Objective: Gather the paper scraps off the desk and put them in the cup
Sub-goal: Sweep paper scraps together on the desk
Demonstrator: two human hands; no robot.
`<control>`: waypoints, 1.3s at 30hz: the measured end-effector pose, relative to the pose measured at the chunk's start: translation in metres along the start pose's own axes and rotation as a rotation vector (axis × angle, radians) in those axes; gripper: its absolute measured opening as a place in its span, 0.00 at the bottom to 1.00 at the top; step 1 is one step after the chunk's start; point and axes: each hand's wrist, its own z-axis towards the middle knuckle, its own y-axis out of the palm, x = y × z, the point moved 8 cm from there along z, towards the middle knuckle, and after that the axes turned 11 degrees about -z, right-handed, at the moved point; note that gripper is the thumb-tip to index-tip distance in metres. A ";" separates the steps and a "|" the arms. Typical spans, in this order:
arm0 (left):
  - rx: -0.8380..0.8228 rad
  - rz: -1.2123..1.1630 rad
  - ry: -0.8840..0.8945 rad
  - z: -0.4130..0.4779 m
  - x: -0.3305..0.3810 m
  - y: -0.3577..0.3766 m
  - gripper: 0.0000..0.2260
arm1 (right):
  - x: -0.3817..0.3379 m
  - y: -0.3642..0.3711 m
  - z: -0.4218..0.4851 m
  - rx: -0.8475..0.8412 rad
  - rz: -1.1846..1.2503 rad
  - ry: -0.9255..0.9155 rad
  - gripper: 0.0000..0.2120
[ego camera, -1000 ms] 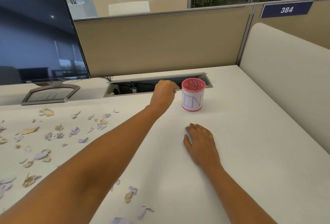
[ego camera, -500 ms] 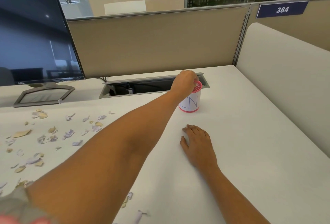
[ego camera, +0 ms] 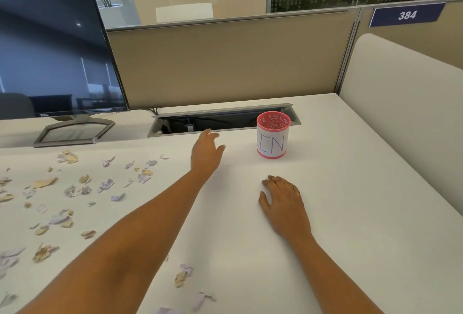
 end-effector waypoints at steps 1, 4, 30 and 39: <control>0.010 0.039 -0.036 -0.004 -0.017 -0.007 0.21 | 0.000 0.000 0.000 0.000 0.002 0.001 0.18; 0.040 0.202 -0.156 -0.017 -0.068 -0.030 0.25 | 0.000 -0.001 -0.001 0.008 -0.004 -0.001 0.17; -0.025 0.420 -0.251 -0.054 -0.115 -0.054 0.19 | 0.000 0.000 0.000 -0.004 -0.026 0.024 0.17; -0.078 0.437 -0.113 -0.042 -0.093 -0.048 0.12 | 0.001 0.000 -0.001 -0.012 -0.052 0.013 0.18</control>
